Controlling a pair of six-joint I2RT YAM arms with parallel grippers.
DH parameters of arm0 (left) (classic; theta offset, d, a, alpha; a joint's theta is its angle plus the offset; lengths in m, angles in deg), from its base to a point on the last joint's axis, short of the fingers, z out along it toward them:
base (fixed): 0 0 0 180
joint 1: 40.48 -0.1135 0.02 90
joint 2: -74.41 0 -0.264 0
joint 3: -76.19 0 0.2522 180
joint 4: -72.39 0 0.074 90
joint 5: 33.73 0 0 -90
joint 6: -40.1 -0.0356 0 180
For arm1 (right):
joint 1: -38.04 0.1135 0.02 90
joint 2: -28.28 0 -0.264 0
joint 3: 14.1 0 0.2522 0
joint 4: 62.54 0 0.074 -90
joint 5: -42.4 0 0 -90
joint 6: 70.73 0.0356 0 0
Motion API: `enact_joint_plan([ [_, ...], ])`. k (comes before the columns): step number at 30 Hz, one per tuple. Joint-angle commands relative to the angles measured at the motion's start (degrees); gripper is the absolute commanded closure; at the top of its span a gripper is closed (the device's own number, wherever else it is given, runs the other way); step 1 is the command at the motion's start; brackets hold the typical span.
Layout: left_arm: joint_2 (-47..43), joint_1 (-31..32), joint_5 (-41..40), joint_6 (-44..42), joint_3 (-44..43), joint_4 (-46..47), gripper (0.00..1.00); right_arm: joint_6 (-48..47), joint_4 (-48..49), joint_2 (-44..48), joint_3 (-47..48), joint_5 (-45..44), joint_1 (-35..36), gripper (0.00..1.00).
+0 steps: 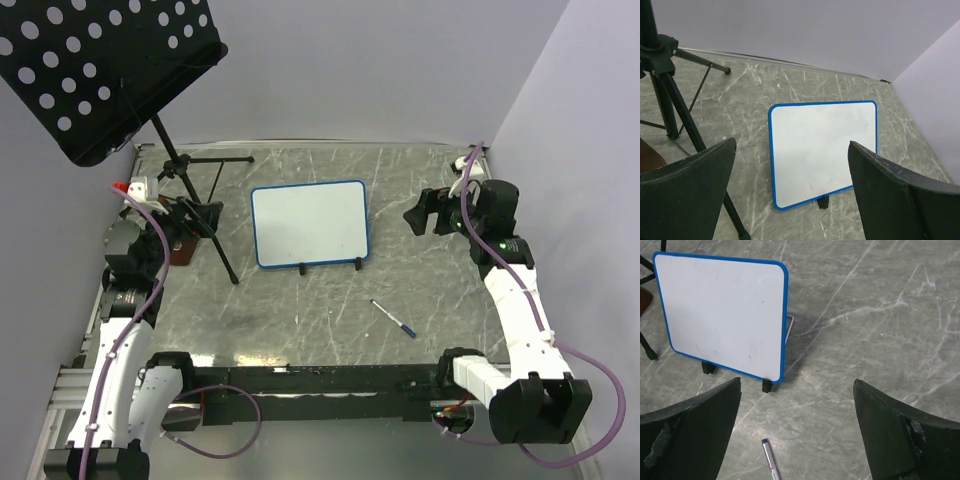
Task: Write a sentence on the whiteboard
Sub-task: Pick up the whiteboard marker from the center of the board.
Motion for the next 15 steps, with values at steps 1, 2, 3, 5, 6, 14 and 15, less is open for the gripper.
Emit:
enact_joint_plan([
  [1,-0.19,-0.23,3.6,-0.01,-0.75,3.55,0.03,-7.98,-2.39,-1.04,2.85,6.14,0.11,0.0],
  [2,-0.1,-0.15,3.95,0.16,-0.75,3.64,0.03,-10.64,-3.36,-1.39,3.2,7.98,0.55,0.0],
  [3,0.16,-0.15,4.13,0.25,-0.75,3.64,0.03,-13.1,-4.5,-1.57,3.46,10.96,1.59,0.0],
  [5,0.25,-0.15,4.04,0.43,-0.75,3.64,0.03,-22.32,-9.42,-2.62,4.16,14.49,4.32,0.0],
  [6,0.25,-0.15,4.13,0.51,-0.75,3.64,0.03,-27.84,-11.35,-2.89,4.43,16.59,6.5,0.0],
  [14,0.43,-0.15,2.9,1.39,-0.49,4.16,0.03,-33.77,-24.8,-11.23,6.46,2.92,15.57,0.0],
  [15,0.34,-0.15,2.38,1.31,-0.23,4.34,0.04,-35.0,-24.55,-11.41,5.85,1.16,16.19,0.0],
])
